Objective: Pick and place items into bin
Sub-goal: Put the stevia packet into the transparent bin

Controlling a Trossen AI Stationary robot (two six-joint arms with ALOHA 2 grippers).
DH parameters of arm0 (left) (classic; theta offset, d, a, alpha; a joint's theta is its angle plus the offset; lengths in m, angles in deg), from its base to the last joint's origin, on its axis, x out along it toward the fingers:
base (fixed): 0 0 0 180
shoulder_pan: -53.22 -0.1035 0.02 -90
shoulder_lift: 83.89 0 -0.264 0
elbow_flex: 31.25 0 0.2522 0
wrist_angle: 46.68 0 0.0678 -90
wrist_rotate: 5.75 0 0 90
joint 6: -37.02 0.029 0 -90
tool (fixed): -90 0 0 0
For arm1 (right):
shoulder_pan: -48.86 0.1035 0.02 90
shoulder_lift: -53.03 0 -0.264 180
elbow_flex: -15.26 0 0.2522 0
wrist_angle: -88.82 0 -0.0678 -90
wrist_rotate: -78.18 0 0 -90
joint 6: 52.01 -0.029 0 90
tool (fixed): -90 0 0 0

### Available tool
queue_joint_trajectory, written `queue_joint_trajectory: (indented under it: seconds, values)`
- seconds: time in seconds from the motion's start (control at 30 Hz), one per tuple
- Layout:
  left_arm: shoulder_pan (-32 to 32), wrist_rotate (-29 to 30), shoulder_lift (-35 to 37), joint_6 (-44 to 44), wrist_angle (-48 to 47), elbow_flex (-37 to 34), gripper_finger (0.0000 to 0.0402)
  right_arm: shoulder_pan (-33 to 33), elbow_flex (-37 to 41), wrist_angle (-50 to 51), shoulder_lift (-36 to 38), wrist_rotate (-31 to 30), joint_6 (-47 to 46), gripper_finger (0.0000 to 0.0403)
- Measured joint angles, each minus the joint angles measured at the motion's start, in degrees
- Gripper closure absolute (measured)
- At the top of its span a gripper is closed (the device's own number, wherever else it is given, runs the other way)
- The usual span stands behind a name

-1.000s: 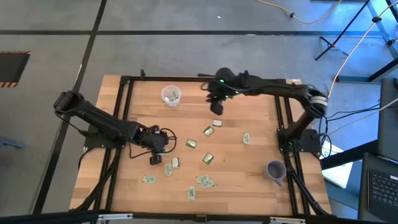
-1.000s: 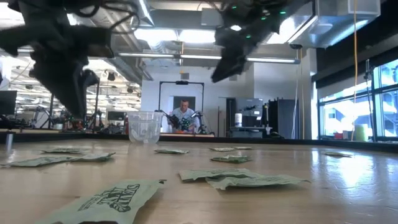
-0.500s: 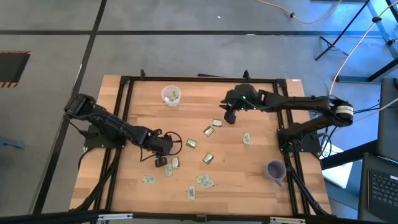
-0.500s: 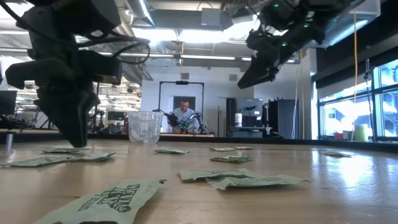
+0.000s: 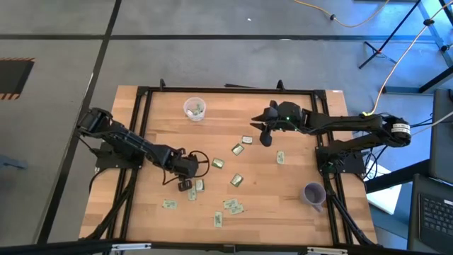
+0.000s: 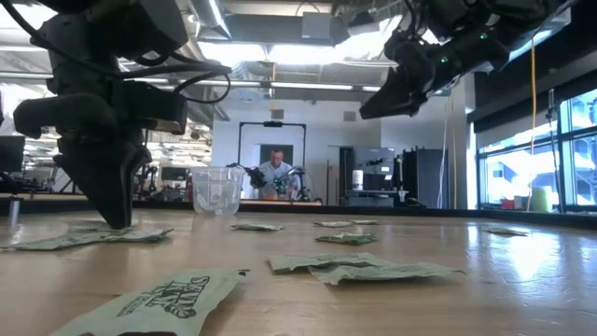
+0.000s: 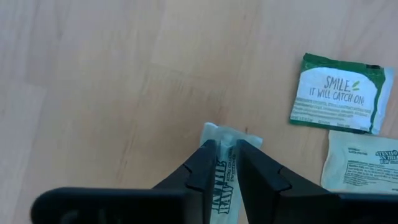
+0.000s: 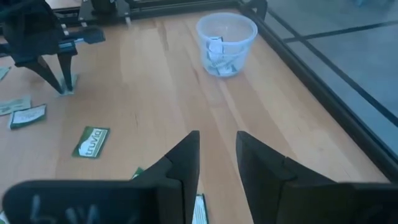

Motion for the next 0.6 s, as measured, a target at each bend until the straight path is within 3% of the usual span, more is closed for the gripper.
queue_joint_trajectory:
  seconds: [0.37,0.6]
  values:
    - [0.0,-0.4,0.5,-0.6,0.8,-0.3,0.0395,0.0,0.0,0.7,0.0,0.0,0.0,0.0294]
    - [-3.6,-3.8,8.3,-1.9,0.5,-0.5,0.0398,0.0,0.0,0.9,0.0,0.0,-0.1,0.0294]
